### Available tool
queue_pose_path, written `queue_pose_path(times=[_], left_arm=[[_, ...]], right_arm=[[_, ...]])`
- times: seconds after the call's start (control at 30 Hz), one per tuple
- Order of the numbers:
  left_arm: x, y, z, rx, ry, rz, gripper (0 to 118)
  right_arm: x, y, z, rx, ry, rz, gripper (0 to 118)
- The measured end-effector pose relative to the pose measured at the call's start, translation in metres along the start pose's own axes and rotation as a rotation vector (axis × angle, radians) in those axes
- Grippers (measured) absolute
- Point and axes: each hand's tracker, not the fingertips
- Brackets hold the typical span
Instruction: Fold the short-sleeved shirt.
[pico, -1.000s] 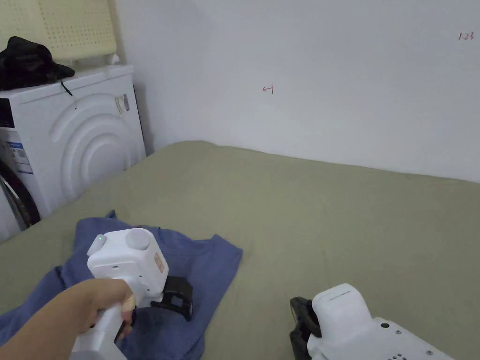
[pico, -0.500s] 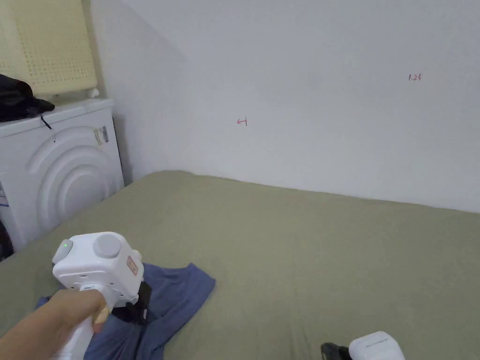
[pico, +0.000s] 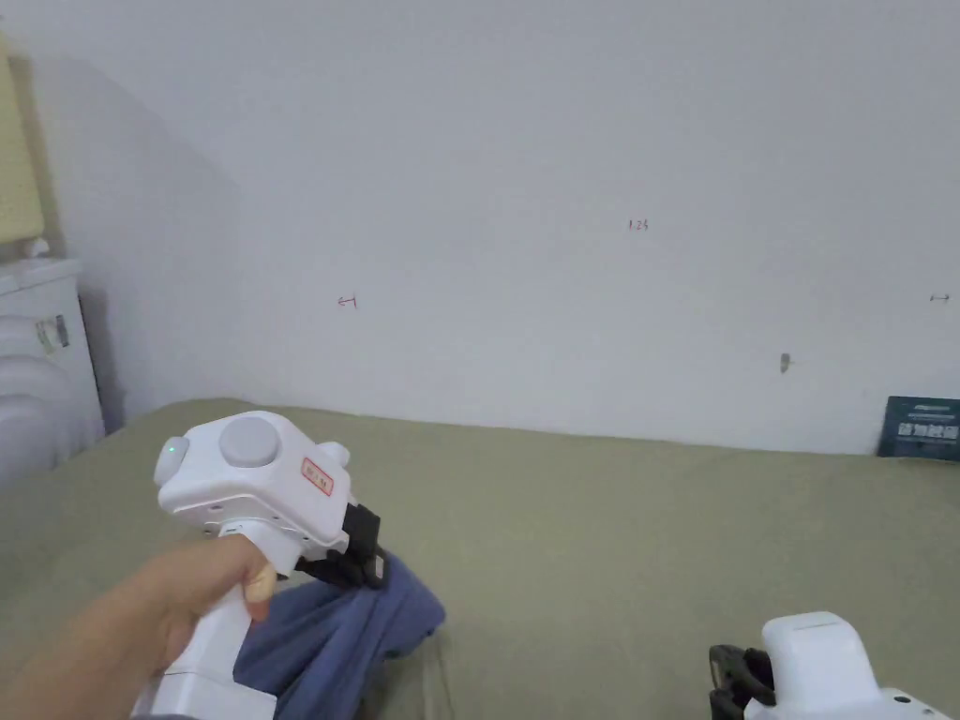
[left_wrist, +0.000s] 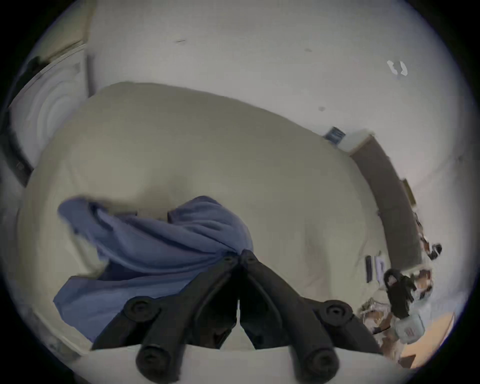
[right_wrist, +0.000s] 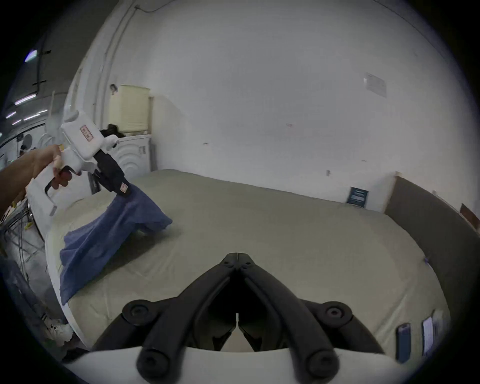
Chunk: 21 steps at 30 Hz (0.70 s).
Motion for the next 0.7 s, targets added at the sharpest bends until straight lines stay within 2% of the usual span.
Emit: queue_pose_path(times=[0.1, 0.2, 0.27, 0.4, 0.53, 0.7], left_arm=[[0.068, 0.003, -0.028, -0.036, -0.070, -0.124, 0], [0.135, -0.007, -0.060, -0.059, -0.119, -0.252, 0], [0.158, -0.005, -0.089, -0.083, -0.174, -0.299, 0], [0.212, -0.024, -0.135, -0.163, -0.302, -0.364, 0], [0.246, -0.055, -0.165, -0.213, -0.287, -0.456, 0], [0.247, -0.080, -0.190, -0.288, -0.293, -0.441, 0]], right_arm=[[0.029, -0.001, 0.018, 0.004, -0.080, -0.011, 0], [0.059, -0.004, 0.035, -0.028, -0.168, -0.075, 0], [0.078, -0.007, 0.046, -0.034, -0.208, -0.106, 0], [0.109, -0.015, 0.066, -0.038, -0.309, -0.109, 0], [0.131, -0.024, 0.081, -0.052, -0.355, -0.162, 0], [0.139, -0.032, 0.087, -0.060, -0.371, -0.182, 0]])
